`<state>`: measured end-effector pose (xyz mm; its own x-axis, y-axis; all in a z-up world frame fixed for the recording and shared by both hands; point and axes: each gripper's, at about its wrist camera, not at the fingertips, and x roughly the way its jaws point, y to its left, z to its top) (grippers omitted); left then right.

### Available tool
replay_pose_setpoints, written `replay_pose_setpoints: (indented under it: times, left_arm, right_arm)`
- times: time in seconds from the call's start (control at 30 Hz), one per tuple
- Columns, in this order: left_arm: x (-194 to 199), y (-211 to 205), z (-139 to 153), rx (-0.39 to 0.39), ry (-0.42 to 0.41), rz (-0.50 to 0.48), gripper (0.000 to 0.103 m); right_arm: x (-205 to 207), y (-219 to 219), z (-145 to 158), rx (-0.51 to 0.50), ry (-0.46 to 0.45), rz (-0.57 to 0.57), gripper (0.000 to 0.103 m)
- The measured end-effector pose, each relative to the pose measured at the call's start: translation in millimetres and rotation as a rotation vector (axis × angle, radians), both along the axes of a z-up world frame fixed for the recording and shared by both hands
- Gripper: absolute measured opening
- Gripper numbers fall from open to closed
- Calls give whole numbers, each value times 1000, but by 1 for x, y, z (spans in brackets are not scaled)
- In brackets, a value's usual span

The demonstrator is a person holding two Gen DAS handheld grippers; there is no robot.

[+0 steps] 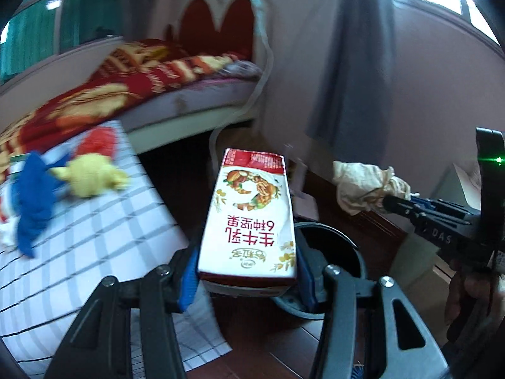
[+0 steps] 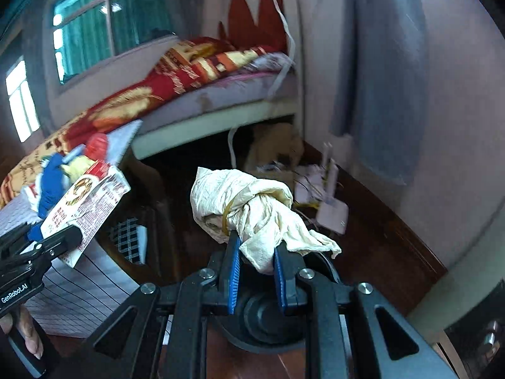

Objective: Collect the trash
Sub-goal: 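Carry both items over the black bin and open both tools to drop them, then move both open tools back toward the trash on the bed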

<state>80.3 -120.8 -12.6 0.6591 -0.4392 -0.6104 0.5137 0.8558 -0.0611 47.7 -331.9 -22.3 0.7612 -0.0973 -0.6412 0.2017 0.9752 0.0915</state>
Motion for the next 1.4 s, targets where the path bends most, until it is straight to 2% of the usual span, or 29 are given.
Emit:
replay_pose_setpoints:
  times: [0.23, 0.53, 0.63, 0.67, 0.7, 0.73, 0.77, 0.8, 0.93, 1.0, 1.03, 1.07, 1.4]
  left_arm:
    - [-2, -54, -46, 53, 118, -119, 53]
    - [11, -90, -96, 91, 265, -165, 53]
    - [24, -100, -109, 103, 322, -180, 60]
    - [24, -101, -112, 123, 322, -163, 76]
    - [24, -101, -113, 132, 314, -144, 87]
    - [25, -99, -112, 134, 309, -127, 90]
    - [29, -96, -112, 140, 305, -113, 97]
    - [28, -94, -110, 153, 293, -93, 100]
    - [37, -87, -109, 183, 263, -40, 101]
    - [36, -83, -105, 185, 245, -17, 102]
    - [44, -83, -107, 181, 243, -13, 102]
    - [43, -81, -104, 178, 237, -5, 102]
    - [33, -69, -58, 144, 127, 29, 103]
  right_arm:
    - [-5, -36, -49, 33, 113, -25, 20]
    - [14, -58, -122, 75, 259, 34, 20]
    - [23, -59, -138, 77, 299, 60, 23]
    - [28, -60, -147, 63, 329, 63, 32]
    - [33, -61, -155, 24, 367, 44, 42]
    - [34, -63, -159, 0, 384, 24, 67]
    - [33, -67, -161, -13, 386, 0, 76]
    - [31, -71, -161, -2, 376, -14, 76]
    - [28, -84, -153, 30, 364, -74, 76]
    - [27, -86, -144, 30, 338, -95, 85]
    - [24, -86, -137, 22, 315, -111, 96]
    - [22, -86, -132, 16, 302, -120, 103]
    - [13, -72, -74, -22, 176, -152, 103]
